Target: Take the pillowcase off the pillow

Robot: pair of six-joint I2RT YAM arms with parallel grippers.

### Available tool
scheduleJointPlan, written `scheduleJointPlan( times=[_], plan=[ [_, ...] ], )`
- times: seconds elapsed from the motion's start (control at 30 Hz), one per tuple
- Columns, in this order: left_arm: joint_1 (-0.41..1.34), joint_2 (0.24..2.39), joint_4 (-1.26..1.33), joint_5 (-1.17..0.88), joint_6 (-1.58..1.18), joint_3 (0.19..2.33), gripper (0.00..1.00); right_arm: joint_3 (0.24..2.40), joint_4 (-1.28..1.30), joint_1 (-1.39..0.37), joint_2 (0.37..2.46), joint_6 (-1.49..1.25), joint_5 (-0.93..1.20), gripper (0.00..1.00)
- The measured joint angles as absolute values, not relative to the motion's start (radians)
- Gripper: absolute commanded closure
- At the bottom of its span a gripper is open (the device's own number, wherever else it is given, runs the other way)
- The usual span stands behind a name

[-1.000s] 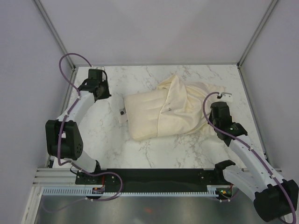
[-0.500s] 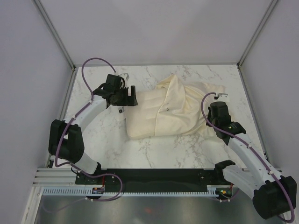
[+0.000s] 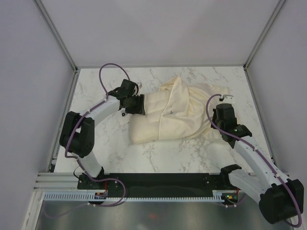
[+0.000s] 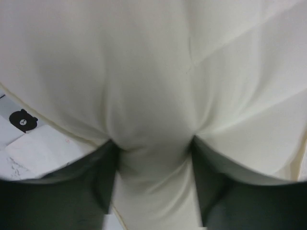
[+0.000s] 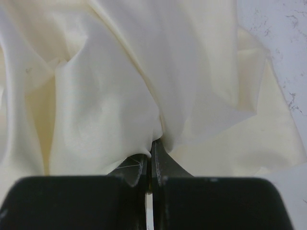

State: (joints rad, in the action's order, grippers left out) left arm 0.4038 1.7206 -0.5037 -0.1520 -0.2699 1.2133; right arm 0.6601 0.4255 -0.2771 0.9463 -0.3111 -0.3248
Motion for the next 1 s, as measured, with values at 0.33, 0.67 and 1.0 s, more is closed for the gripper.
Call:
scheduleJointPlan(
  times=[0.33, 0.67, 1.0],
  plan=[
    [0.426, 1.737, -0.503, -0.150, -0.264, 1.244, 0.98, 0.644, 0.397, -0.277, 0.947, -0.318, -0.309, 1.00],
    [0.201, 1.564, -0.522, -0.267, -0.272, 1.201, 0.98, 0.702, 0.394, -0.297, 0.944, -0.318, -0.239, 1.00],
    [0.027, 1.528, -0.544, -0.295, -0.280, 1.193, 0.98, 0.727, 0.405, -0.124, 0.926, -0.298, -0.226, 1.00]
  ],
)
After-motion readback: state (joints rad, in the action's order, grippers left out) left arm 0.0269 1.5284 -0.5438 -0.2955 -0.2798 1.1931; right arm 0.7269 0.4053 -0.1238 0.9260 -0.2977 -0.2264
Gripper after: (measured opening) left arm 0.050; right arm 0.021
